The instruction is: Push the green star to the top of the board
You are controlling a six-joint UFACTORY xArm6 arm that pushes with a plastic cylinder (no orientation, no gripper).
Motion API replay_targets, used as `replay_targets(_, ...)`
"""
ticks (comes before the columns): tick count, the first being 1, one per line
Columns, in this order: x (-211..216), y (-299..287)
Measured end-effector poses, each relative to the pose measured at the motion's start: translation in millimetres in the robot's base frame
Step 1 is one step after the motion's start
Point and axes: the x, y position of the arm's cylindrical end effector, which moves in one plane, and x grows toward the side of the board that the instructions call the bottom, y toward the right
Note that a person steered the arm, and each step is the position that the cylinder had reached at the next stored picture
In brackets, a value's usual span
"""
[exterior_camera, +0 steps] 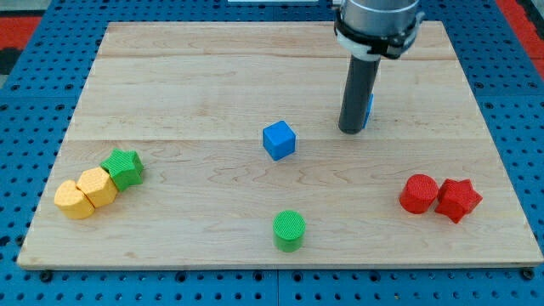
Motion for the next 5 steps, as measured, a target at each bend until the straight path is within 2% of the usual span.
replay_targets(1,35,4)
replay_targets(3,36,-38)
replay_targets(5,38,-34)
